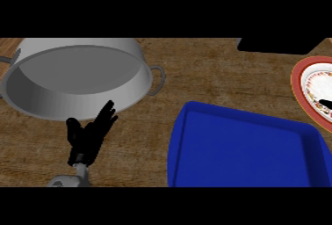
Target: Pick the cupcake from the tray and place it in the plate
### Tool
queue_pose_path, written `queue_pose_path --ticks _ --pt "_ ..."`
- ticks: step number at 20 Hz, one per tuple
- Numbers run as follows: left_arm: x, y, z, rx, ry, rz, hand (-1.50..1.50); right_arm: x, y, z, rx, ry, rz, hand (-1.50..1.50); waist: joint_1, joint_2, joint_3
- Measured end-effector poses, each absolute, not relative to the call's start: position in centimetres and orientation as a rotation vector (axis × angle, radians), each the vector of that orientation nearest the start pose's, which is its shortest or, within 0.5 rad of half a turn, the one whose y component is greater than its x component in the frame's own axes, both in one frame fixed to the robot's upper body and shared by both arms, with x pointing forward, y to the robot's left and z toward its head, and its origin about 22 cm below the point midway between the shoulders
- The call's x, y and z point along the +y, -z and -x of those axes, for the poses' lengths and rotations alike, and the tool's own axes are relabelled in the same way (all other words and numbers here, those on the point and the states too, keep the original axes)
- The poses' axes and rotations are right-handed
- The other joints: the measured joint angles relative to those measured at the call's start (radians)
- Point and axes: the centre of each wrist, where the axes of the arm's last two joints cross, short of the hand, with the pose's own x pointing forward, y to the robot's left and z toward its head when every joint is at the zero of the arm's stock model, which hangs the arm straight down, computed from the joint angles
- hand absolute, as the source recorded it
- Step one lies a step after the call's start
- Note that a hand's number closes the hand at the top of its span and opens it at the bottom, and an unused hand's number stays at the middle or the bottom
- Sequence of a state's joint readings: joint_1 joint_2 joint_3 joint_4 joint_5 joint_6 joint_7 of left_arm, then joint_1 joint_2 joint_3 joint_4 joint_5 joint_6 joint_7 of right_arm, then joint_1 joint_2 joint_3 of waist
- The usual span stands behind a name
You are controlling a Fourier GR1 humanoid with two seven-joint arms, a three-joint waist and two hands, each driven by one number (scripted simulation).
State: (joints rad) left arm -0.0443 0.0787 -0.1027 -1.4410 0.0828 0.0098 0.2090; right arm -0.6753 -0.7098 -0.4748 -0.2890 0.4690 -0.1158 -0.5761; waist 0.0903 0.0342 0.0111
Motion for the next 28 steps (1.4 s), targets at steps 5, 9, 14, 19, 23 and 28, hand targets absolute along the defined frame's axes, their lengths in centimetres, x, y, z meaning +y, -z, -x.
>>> queue_pose_path --ticks 5,9,14,19,23,28 --pt "22.1 2.1 -24.9 -1.259 0.074 0.058 0.00 -48.9 -4.9 -33.0 -1.612 -0.234 0.787 -1.50 -0.007 -0.001 0.002" --pt "22.0 2.2 -24.6 -1.261 0.063 0.052 0.00 -49.7 -5.8 -33.0 -1.708 -0.081 0.713 -1.50 -0.016 -0.004 0.002" --pt "22.3 2.2 -24.4 -1.262 0.054 0.044 0.00 -52.1 -6.7 -31.1 -1.731 0.041 0.637 -1.50 -0.024 -0.004 0.001" --pt "22.7 2.2 -24.4 -1.250 0.049 0.036 0.00 -54.5 -7.0 -28.5 -1.733 0.053 0.507 -1.50 -0.034 -0.006 0.002" --pt "23.1 2.2 -24.3 -1.248 0.040 0.030 0.00 -56.4 -7.4 -26.2 -1.711 0.019 0.447 -1.50 -0.043 -0.009 0.003" --pt "23.3 2.3 -24.3 -1.240 0.029 0.020 0.00 -58.0 -7.0 -23.4 -1.640 -0.046 0.456 -1.50 -0.056 -0.014 0.002"
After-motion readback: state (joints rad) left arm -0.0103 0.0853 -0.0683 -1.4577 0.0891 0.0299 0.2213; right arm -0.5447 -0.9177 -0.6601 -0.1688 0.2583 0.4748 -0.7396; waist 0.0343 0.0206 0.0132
